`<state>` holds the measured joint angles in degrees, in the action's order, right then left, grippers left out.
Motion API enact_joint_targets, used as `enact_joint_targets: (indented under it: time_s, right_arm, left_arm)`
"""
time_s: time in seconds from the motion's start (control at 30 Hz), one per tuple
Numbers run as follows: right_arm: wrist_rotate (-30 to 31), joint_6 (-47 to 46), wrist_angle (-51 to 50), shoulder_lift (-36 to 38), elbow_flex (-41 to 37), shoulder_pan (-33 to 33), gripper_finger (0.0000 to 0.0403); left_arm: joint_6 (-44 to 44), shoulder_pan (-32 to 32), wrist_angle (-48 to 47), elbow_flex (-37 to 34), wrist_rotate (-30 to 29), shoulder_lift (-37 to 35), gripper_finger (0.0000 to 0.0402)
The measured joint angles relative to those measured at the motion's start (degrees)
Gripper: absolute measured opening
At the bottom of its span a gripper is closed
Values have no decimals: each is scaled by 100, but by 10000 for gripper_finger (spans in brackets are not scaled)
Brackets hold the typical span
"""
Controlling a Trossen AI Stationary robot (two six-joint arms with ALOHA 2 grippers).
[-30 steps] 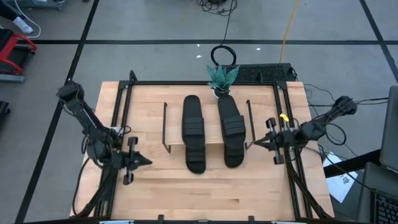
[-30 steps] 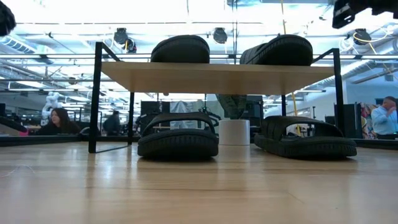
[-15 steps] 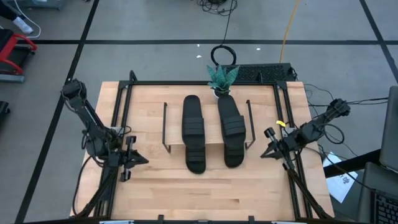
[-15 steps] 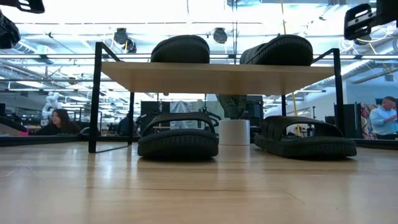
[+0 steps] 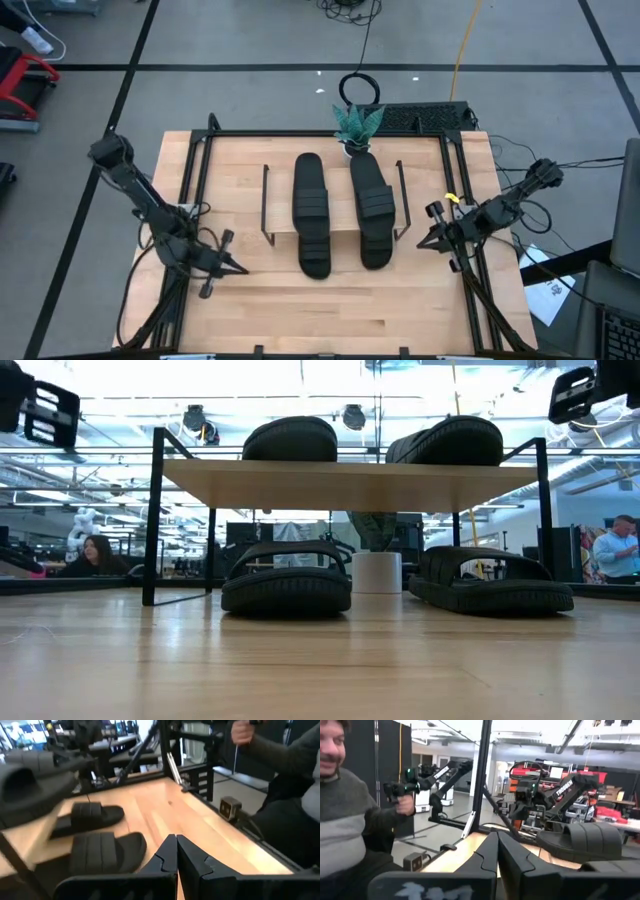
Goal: Pick and place slides into the shelf
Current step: Put the black slide under the shelf
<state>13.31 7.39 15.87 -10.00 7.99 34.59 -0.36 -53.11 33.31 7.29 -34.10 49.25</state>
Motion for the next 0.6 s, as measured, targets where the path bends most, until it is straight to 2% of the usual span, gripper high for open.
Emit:
enact_joint_targets:
  time_s: [0.1,0.2,0.33,0.5,0.6]
  right_arm:
    - [-1,-205,-12,0,-92,0,0]
    - [-3,-126,47,-4,-257,0,0]
    - [-114,-77,258,-2,-433,0,0]
    - [-158,94,282,-4,-447,2,0]
    - [-159,122,301,-2,-450,2,0]
  left_arm:
    - [-51,107,488,0,12,683,1]
    - [274,206,1050,0,34,1342,2]
    - [435,392,1703,115,421,2005,2]
    - [25,755,1782,454,702,2653,1]
    - [-181,984,1767,724,1089,3139,2]
